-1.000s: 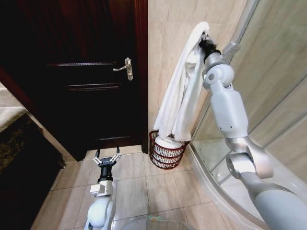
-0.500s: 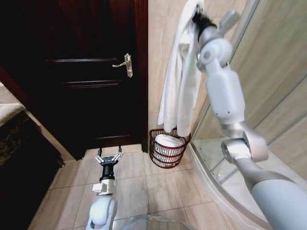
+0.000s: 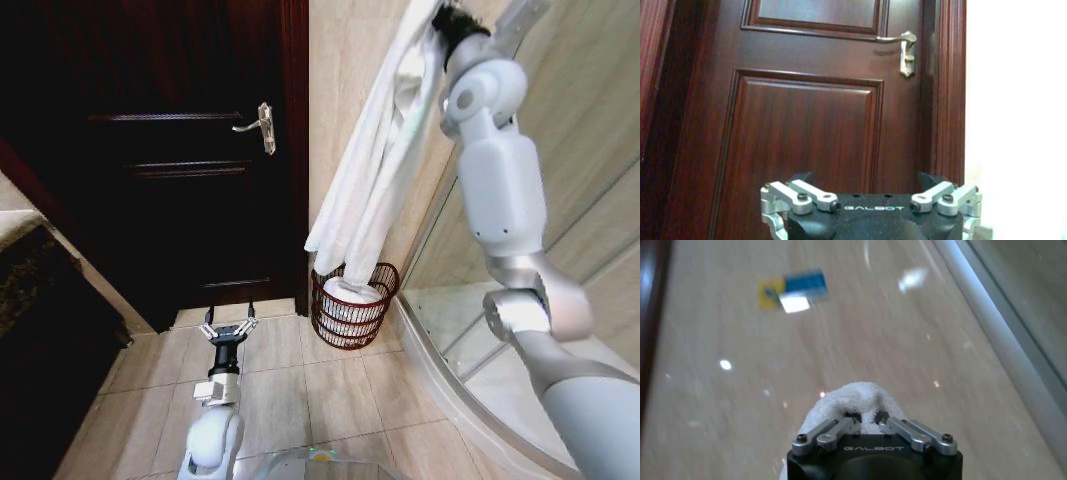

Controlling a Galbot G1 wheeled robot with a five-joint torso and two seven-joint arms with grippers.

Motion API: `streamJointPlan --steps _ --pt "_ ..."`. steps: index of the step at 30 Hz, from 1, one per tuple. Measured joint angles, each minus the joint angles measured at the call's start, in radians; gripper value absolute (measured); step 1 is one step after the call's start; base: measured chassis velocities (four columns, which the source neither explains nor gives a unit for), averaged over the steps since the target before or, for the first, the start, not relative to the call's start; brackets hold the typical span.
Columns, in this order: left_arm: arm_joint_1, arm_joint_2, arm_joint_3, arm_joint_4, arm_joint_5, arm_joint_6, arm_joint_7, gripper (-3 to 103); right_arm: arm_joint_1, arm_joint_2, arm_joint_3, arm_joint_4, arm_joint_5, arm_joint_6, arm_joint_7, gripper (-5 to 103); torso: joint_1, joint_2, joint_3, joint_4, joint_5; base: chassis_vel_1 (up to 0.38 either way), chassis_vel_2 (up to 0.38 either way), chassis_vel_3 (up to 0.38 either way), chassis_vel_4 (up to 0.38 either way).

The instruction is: Discard the used towel into the hamper.

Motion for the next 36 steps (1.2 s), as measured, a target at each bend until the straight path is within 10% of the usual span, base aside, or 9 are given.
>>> streamJointPlan --steps 36 --pt "0.009 -0.01 0.001 0.016 0.037 -0.023 0.014 100 -0.358 0.055 0.019 -0.087 -0.146 0.131 -0.129 10 -0.033 -0.086 -0.052 -0.0001 -0.0005 0.0 0.0 0.0 0.0"
